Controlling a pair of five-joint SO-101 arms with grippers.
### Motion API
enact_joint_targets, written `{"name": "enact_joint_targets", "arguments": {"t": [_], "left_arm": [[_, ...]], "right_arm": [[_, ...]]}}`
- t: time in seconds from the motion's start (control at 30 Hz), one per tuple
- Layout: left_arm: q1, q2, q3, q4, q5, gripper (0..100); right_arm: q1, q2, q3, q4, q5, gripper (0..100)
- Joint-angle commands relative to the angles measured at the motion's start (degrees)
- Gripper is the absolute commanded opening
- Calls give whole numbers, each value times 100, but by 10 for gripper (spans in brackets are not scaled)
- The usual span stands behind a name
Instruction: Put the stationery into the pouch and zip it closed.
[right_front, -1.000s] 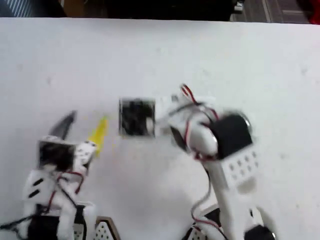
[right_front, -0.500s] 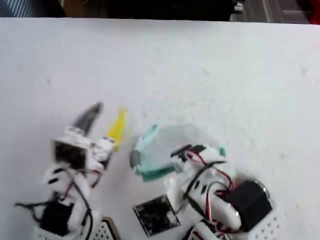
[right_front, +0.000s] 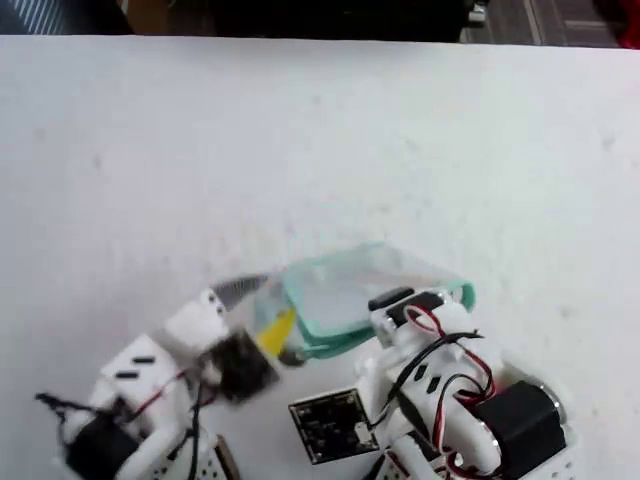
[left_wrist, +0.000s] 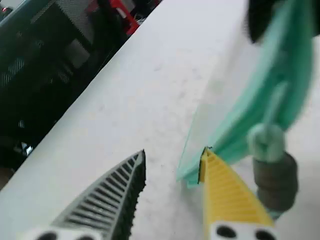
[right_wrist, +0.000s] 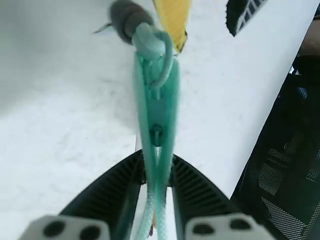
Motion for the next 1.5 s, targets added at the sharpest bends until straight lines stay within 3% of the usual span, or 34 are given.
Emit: {"name": "enact_joint_targets", "arguments": {"t": [0.0, 0.1, 0.17, 0.3, 0.47, 0.9, 1.03, 1.17, 1.37, 1.47], "left_arm": [[884, 4, -1829, 1591, -545, 197], [910, 4, -2435, 1749, -598, 195], [365, 4, -2295, 1433, -580, 195], [-558, 4, -1037, 378, -554, 200], [-453, 4, 123, -185, -273, 243], [-391, 4, -132, 1134, -466, 252], [75, 4, -554, 1327, -53, 253], [760, 4, -273, 360, 475, 253], [1077, 4, 677, -888, 703, 249], [1077, 4, 756, -1477, 1327, 248]], "right_arm": [[101, -4, -26, -198, -220, 17], [57, -4, -26, -215, -325, 17], [48, -22, -26, -189, -325, 17], [40, -57, -44, -180, -343, 17], [40, -57, -44, -215, -369, 17], [48, -4, -35, -391, -343, 17], [48, -4, -26, -391, -360, 17], [-233, -4, -26, -347, -527, 17], [-532, -22, -44, -382, -826, 17], [-646, -4, -44, -444, -985, 17]]}}
